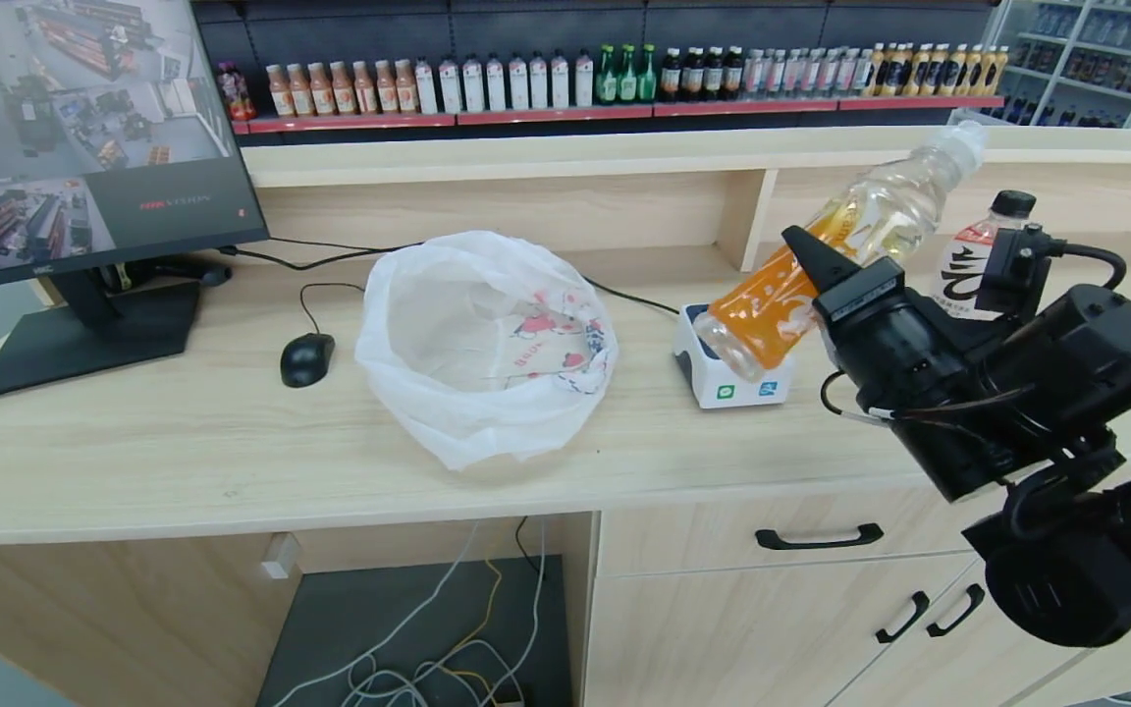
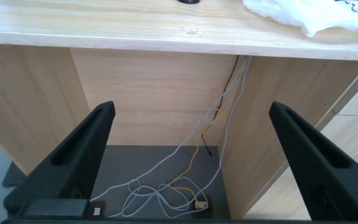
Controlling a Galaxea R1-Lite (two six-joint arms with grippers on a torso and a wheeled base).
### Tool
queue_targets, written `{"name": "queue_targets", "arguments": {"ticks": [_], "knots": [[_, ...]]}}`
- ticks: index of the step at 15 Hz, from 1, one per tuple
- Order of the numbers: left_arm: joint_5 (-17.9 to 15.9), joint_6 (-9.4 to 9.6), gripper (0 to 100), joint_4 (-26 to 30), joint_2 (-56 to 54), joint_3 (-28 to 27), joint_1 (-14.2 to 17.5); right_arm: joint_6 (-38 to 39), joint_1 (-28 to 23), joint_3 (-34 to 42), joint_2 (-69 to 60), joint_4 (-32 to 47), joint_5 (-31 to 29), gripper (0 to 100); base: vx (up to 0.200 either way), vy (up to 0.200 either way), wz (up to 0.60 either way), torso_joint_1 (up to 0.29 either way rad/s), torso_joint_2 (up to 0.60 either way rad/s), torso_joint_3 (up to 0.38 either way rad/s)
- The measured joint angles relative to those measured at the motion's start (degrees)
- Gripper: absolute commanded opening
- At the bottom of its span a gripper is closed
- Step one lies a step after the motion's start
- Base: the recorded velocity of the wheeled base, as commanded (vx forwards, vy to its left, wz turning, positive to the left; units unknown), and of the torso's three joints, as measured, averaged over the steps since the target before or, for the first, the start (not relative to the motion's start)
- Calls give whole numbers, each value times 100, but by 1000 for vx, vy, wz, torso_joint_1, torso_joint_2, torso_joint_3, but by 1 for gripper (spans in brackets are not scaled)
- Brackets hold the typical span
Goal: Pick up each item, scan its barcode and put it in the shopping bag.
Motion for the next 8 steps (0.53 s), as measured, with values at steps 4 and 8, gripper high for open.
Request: {"name": "queue_targets", "arguments": {"ticks": [4, 8], "knots": [[0, -1, 100, 0, 0, 0, 0, 991, -135, -614, 195, 630, -16, 0, 0, 0, 0, 0, 0, 0], [-2, -4, 100, 0, 0, 0, 0, 1714, -411, -1436, 402, 1492, -5, 0, 0, 0, 0, 0, 0, 0]]}}
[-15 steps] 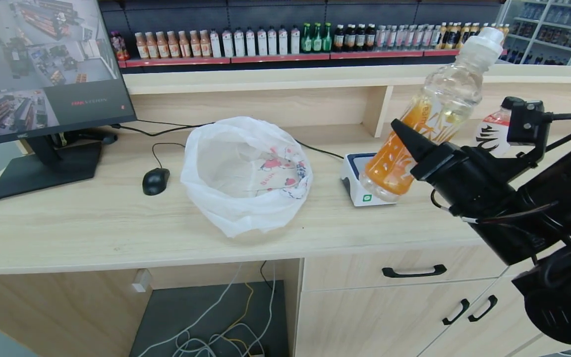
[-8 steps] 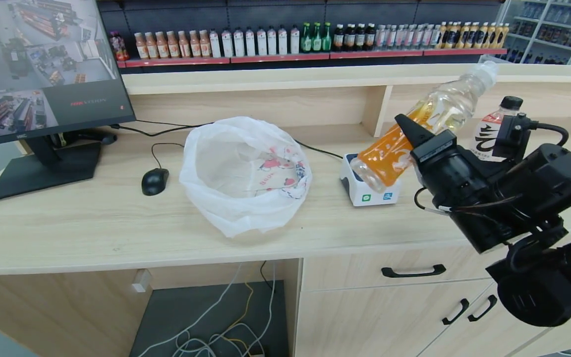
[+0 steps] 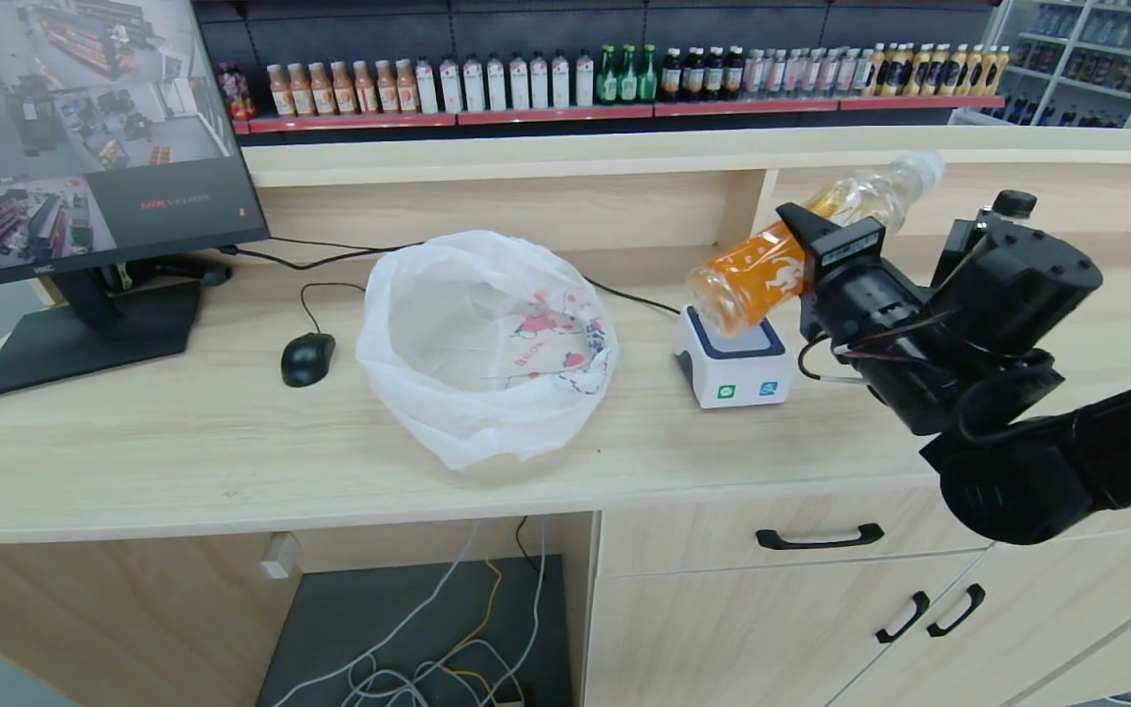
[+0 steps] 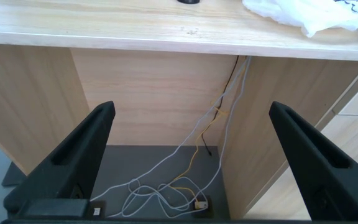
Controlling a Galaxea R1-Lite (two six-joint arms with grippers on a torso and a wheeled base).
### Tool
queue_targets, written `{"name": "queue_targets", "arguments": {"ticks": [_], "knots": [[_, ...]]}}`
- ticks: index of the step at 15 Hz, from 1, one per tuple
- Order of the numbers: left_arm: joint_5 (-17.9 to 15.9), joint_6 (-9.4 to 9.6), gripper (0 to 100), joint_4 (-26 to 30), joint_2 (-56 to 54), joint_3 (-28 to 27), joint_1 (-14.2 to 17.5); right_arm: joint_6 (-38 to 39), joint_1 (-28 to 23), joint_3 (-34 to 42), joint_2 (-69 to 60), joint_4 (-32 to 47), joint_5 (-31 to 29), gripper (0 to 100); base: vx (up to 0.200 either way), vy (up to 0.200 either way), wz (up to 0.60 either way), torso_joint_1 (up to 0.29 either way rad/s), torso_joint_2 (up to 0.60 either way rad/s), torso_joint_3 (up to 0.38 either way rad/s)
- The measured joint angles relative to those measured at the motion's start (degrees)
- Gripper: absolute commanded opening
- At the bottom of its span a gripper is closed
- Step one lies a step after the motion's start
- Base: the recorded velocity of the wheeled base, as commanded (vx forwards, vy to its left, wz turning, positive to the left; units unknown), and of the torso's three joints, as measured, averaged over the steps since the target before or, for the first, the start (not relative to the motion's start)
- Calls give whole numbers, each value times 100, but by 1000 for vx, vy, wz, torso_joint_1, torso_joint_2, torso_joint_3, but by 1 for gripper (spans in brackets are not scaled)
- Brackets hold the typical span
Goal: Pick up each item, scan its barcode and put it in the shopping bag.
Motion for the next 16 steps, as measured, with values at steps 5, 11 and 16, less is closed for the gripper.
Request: {"name": "queue_targets", "arguments": {"ticks": [5, 11, 16], "knots": [[2, 4, 100, 0, 0, 0, 0, 405, -184, -346, 306, 238, 2, 0, 0, 0, 0, 0, 0, 0], [2, 6, 100, 0, 0, 0, 0, 627, -345, -379, 579, 252, 16, 0, 0, 0, 0, 0, 0, 0], [2, 6, 100, 0, 0, 0, -2, 634, -364, -407, 689, 252, 30, 0, 0, 0, 0, 0, 0, 0]]}}
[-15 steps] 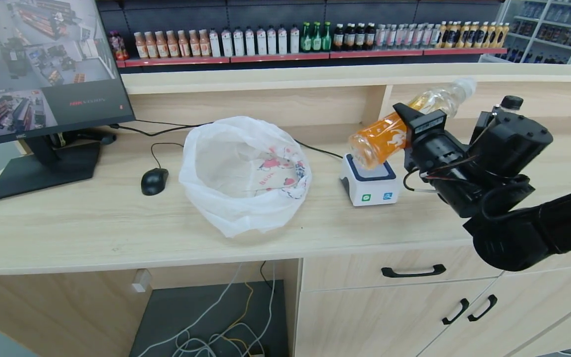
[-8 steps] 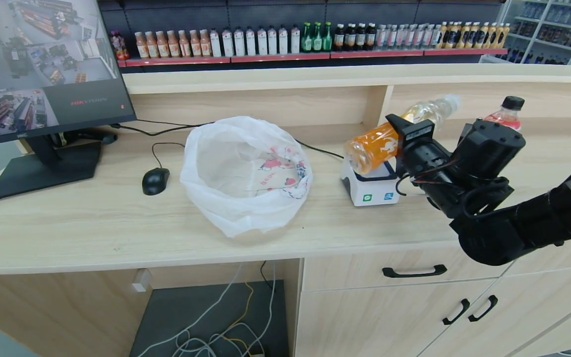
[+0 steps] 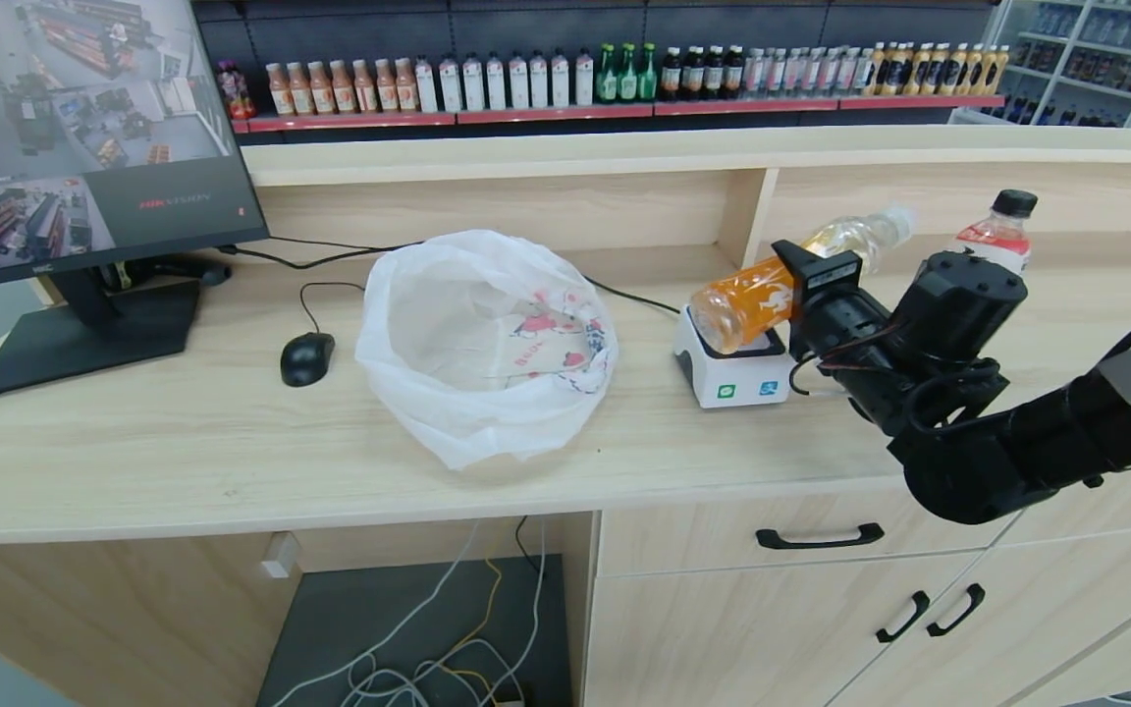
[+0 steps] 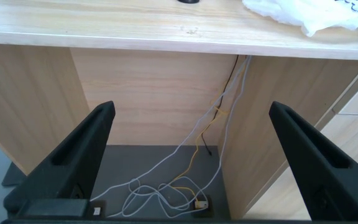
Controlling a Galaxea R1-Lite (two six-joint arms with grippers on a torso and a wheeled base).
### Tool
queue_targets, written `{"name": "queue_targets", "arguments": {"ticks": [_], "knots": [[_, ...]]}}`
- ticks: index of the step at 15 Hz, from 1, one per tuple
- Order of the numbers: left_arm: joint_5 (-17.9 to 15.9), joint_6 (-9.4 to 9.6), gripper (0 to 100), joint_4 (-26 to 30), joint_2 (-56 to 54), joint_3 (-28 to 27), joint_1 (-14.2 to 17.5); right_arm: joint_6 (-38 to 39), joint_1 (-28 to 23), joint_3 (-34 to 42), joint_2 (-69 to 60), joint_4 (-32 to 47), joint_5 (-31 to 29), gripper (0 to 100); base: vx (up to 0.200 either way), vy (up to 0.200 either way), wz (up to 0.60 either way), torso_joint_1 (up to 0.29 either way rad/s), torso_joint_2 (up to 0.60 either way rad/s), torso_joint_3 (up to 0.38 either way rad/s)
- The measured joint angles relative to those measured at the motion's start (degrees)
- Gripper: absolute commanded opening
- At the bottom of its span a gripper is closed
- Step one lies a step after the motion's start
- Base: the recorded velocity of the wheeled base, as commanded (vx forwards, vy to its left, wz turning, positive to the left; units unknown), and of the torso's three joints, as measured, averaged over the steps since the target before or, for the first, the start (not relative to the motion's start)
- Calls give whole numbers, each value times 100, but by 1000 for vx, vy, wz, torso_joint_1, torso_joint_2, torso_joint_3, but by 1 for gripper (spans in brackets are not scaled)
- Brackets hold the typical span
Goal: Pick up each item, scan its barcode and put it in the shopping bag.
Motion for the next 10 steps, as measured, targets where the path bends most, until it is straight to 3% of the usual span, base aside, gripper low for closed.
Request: {"name": "queue_targets", "arguments": {"ticks": [10], "knots": [[0, -2, 100, 0, 0, 0, 2, 143, -21, -72, 116, -22, -4, 0, 0, 0, 0, 0, 0, 0]]}}
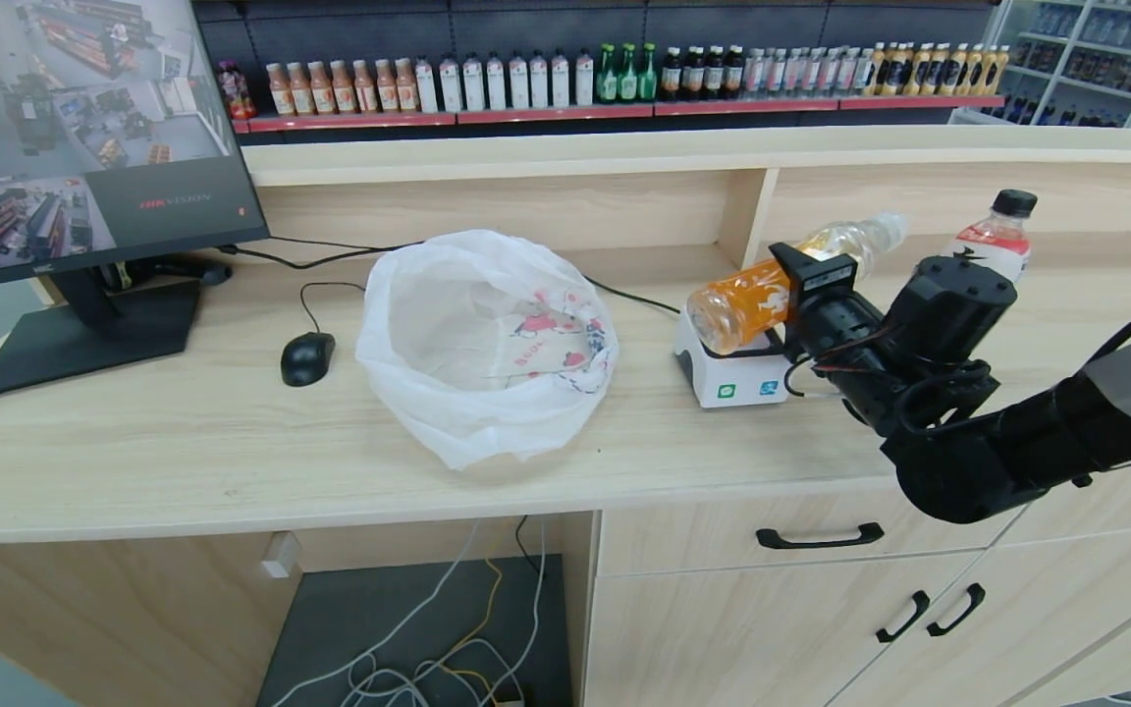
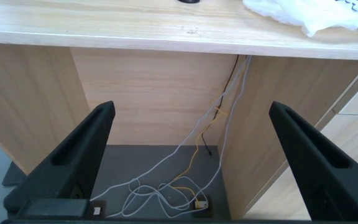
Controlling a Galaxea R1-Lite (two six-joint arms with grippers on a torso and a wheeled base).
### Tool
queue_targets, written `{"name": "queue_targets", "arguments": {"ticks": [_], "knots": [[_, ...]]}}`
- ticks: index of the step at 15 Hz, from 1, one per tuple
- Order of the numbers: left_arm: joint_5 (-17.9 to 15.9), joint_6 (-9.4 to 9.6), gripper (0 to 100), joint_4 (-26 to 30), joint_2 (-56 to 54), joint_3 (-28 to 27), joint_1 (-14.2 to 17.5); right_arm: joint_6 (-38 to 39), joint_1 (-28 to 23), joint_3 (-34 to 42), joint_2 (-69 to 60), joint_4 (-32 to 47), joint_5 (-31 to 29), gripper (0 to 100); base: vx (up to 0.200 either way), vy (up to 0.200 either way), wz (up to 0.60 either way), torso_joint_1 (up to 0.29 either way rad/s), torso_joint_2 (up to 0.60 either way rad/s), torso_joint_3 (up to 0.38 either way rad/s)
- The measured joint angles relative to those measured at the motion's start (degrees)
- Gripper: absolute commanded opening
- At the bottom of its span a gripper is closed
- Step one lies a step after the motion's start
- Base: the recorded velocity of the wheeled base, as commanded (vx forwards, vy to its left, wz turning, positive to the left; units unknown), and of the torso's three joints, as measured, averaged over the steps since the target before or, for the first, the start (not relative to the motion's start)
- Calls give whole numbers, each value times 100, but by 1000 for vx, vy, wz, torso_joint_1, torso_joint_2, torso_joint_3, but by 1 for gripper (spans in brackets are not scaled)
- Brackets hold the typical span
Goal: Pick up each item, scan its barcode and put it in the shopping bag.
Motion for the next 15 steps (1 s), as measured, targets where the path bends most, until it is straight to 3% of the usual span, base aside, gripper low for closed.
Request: {"name": "queue_targets", "arguments": {"ticks": [15], "knots": [[-2, 0, 100, 10, 0, 0, -2, -110, 10, -352, -44, 2, 17, 0, 0, 0, 0, 0, 0, 0]]}}
